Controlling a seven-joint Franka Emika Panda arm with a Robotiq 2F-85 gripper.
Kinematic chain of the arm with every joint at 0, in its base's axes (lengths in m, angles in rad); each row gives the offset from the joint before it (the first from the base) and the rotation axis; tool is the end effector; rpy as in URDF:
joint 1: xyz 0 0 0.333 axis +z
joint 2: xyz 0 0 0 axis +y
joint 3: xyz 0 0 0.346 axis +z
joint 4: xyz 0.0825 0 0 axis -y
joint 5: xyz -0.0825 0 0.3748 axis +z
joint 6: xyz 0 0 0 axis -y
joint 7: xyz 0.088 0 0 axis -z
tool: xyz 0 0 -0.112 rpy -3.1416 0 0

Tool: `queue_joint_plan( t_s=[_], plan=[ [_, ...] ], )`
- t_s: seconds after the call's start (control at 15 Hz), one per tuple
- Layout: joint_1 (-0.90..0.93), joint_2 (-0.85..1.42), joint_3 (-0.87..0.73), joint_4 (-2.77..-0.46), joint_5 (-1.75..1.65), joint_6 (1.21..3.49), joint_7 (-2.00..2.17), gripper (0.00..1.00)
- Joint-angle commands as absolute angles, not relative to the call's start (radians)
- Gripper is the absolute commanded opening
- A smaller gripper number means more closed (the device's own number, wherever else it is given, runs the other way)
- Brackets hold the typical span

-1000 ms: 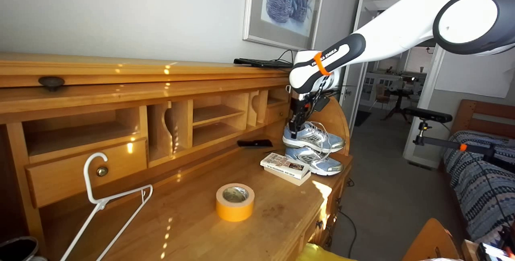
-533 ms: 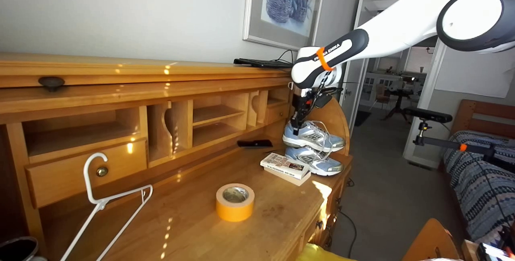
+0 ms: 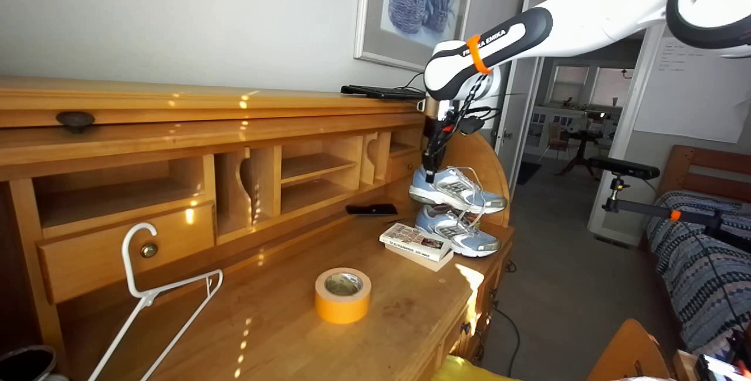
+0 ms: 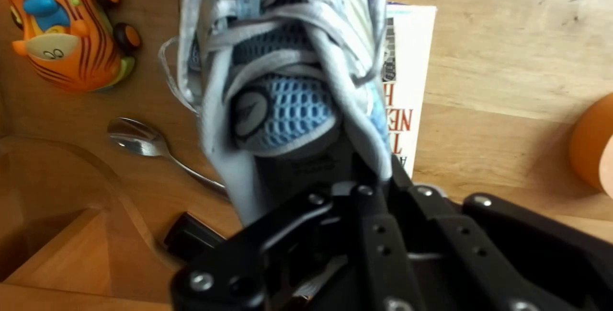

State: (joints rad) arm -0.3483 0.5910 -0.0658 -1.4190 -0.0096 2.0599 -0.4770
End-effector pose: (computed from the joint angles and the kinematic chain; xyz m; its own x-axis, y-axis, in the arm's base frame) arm 0.6711 -0.2847 0.3829 0.9965 0.0799 0.0242 0.0783 -0.9949 0.0635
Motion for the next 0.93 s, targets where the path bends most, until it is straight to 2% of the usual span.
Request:
queue_joint_plan(
  t_s=[0.0, 0.87],
  plan=[
    [-0.332, 0.511, -0.054, -1.471, 0.006, 2.001, -0.485, 0.02],
    [-0.217, 0.338, -0.014, -1.526, 0.008, 1.959, -0.488, 0.02]
  ],
)
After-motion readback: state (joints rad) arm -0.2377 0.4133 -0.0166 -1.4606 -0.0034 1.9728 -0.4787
